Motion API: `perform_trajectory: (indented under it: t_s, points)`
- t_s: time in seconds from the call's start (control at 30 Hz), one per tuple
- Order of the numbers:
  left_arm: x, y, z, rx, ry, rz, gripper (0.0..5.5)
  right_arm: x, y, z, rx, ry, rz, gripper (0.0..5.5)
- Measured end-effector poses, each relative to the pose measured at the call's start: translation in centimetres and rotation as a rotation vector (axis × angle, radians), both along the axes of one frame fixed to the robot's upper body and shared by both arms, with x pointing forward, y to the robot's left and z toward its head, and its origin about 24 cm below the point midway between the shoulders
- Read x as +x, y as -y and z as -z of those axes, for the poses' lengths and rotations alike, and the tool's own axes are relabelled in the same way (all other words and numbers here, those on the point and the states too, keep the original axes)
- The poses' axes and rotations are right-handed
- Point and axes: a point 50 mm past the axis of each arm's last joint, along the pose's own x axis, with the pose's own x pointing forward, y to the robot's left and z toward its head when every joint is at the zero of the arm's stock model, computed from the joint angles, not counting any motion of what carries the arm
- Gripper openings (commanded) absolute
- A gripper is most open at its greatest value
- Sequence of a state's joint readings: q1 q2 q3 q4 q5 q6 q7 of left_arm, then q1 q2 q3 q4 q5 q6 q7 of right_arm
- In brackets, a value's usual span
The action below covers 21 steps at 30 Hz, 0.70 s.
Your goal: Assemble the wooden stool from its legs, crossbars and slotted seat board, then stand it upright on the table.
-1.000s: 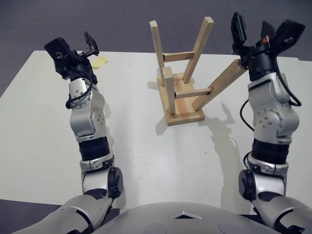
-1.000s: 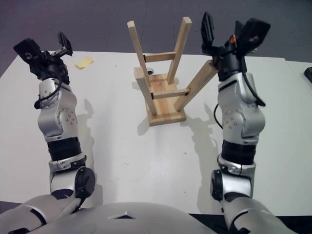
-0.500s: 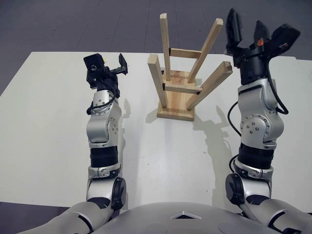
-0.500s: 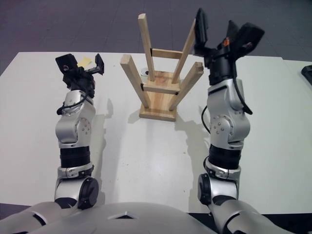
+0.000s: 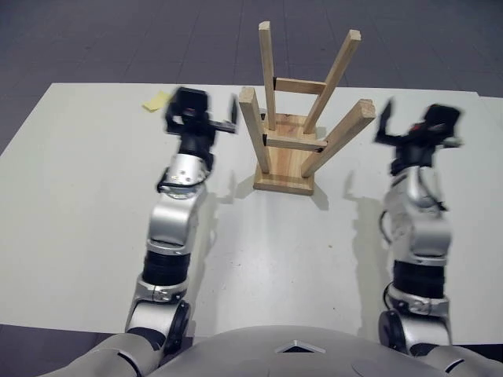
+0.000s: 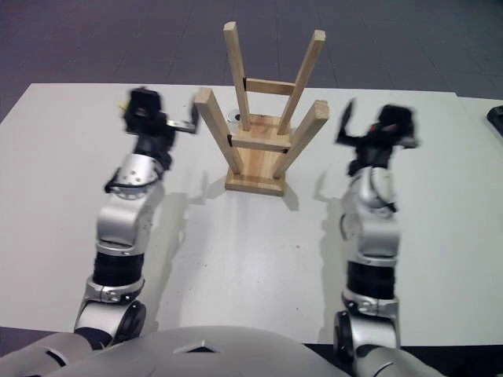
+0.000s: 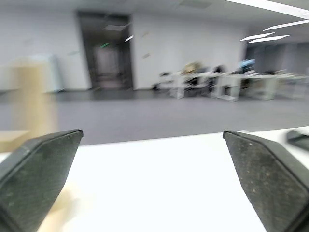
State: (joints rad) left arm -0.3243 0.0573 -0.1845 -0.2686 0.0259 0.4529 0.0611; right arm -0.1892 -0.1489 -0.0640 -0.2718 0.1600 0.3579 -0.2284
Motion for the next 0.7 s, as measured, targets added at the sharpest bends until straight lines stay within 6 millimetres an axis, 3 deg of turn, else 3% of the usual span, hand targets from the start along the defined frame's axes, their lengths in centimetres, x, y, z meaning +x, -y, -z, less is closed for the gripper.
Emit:
perform_trajectory:
  t_s: [0.23,0.33,0.37,0.43,0.5,0.6,0.7]
  points:
    - [0.2,-0.2,1.3,-0.024,-0.094,-0.102,5.4,-0.1,-0.4,0.1,0.008,-0.009,0.054,5.39]
    - [0.5,-2.8,1.9,-0.145,-0.153,-0.314,5.4,-0.5,2.6,0.6,0.018,-0.039,0.264,5.39]
    - [0.5,-5.2,2.1,-0.174,-0.16,-0.451,5.4,-1.0,4.8,1.0,0.027,-0.062,0.376,5.39]
    - [0.5,-6.7,1.8,-0.149,-0.126,-0.495,5.4,-1.3,6.1,1.2,0.006,-0.076,0.404,5.39]
    - [0.6,-5.6,1.2,-0.112,-0.08,-0.397,5.4,-1.0,5.2,1.1,0.001,-0.074,0.332,5.39]
    - [0.2,0.7,-0.2,0.011,0.022,-0.01,5.4,0.0,-0.1,0.1,0.043,-0.019,0.065,5.39]
    - [0.2,0.8,0.2,0.089,0.026,0.014,5.4,-0.4,-0.3,-0.1,0.044,-0.005,0.069,5.39]
